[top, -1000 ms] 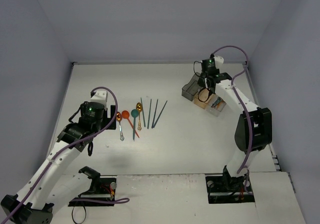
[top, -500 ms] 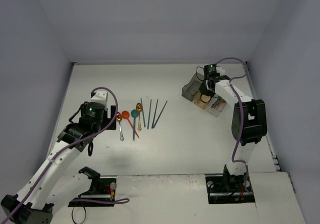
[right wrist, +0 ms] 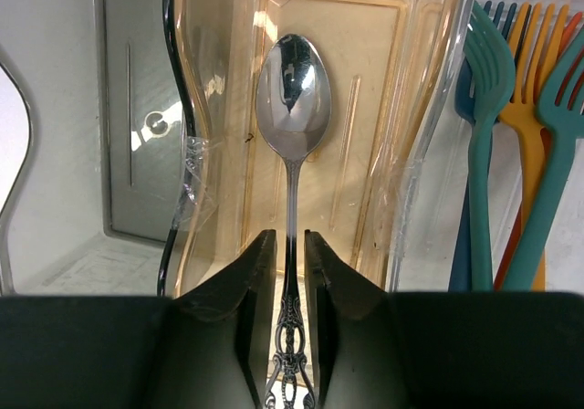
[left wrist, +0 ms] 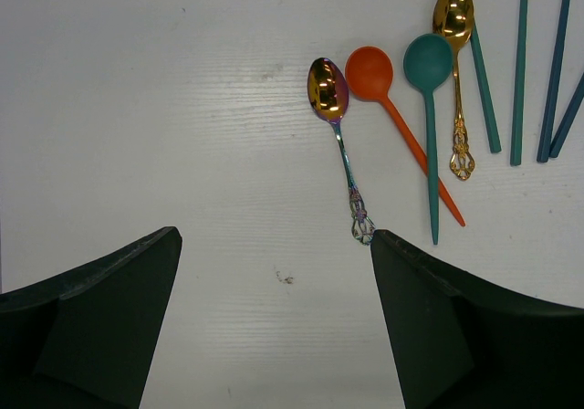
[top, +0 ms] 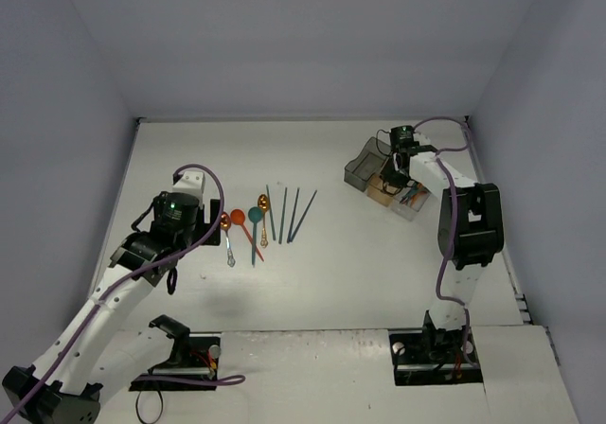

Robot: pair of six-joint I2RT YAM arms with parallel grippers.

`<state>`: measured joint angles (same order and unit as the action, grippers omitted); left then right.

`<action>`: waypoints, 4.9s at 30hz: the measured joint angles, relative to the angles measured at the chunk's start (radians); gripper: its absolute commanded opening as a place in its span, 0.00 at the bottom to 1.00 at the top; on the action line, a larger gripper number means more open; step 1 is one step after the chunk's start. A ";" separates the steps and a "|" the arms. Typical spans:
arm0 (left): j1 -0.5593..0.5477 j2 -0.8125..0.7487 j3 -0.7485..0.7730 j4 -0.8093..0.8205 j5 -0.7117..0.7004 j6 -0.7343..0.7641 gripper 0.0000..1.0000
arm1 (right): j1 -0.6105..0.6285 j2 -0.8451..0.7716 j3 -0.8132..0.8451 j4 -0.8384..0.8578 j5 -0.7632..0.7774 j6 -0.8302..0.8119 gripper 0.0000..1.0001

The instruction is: Sort the eating utensils into containers

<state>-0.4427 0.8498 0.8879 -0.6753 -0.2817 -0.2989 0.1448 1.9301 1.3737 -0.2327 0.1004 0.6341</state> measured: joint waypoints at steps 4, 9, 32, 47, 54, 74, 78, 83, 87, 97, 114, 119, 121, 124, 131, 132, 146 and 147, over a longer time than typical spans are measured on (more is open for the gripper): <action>0.000 0.002 0.000 0.000 0.000 0.000 0.83 | 0.007 -0.006 0.001 -0.001 0.011 -0.031 0.37; 0.000 0.005 0.000 0.000 0.000 0.000 0.83 | 0.093 -0.078 0.010 -0.009 0.090 -0.121 0.47; 0.027 -0.264 -0.023 -0.006 -0.164 -0.040 0.83 | 0.799 0.052 0.184 0.059 0.146 -0.227 0.37; 0.027 -0.274 -0.023 -0.059 -0.194 -0.062 0.83 | 0.832 0.259 0.273 0.074 0.167 -0.179 0.23; 0.027 -0.244 -0.023 -0.060 -0.195 -0.066 0.83 | 0.832 0.299 0.285 0.080 0.213 -0.143 0.22; 0.027 -0.226 -0.023 -0.061 -0.195 -0.068 0.83 | 0.783 0.319 0.262 0.154 0.280 -0.066 0.00; 0.027 -0.226 -0.023 -0.061 -0.195 -0.069 0.83 | 0.733 0.285 0.213 0.155 0.282 -0.077 0.00; 0.027 -0.223 -0.023 -0.061 -0.195 -0.069 0.83 | 0.694 0.243 0.177 0.119 0.282 -0.122 0.00; 0.027 -0.223 -0.023 -0.061 -0.195 -0.069 0.83 | 0.690 0.174 0.170 0.091 0.282 -0.154 0.00; 0.031 -0.220 -0.023 -0.061 -0.194 -0.068 0.83 | 0.532 -0.160 0.088 0.103 0.276 -0.160 0.00; 0.031 -0.180 -0.023 -0.060 -0.166 -0.068 0.83 | 0.042 -0.157 -0.076 0.063 0.077 -0.073 0.00; 0.031 -0.164 -0.023 -0.060 -0.156 -0.067 0.83 | 0.008 -0.056 -0.050 0.061 0.026 -0.063 0.00; 0.031 -0.159 -0.023 -0.060 -0.152 -0.067 0.83 | 0.004 -0.027 -0.040 0.059 0.012 -0.056 0.01; 0.031 -0.158 -0.023 -0.060 -0.147 -0.067 0.83 | 0.000 -0.004 -0.021 0.057 0.001 -0.050 0.11; 0.032 -0.145 -0.023 -0.060 -0.131 -0.067 0.83 | -0.002 -0.003 0.027 0.057 -0.018 -0.034 0.33; 0.032 -0.138 -0.023 -0.060 -0.125 -0.067 0.83 | -0.002 -0.003 0.032 0.056 -0.019 -0.034 0.34; 0.032 0.120 -0.038 -0.039 0.025 -0.214 0.80 | 0.005 -0.282 0.011 0.024 -0.031 -0.124 0.40; 0.032 0.151 -0.040 -0.029 0.035 -0.227 0.79 | 0.007 -0.317 0.000 0.025 -0.032 -0.133 0.40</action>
<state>-0.4110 1.0011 0.8480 -0.7045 -0.2465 -0.5257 0.1518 1.6129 1.3741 -0.2079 0.0684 0.5012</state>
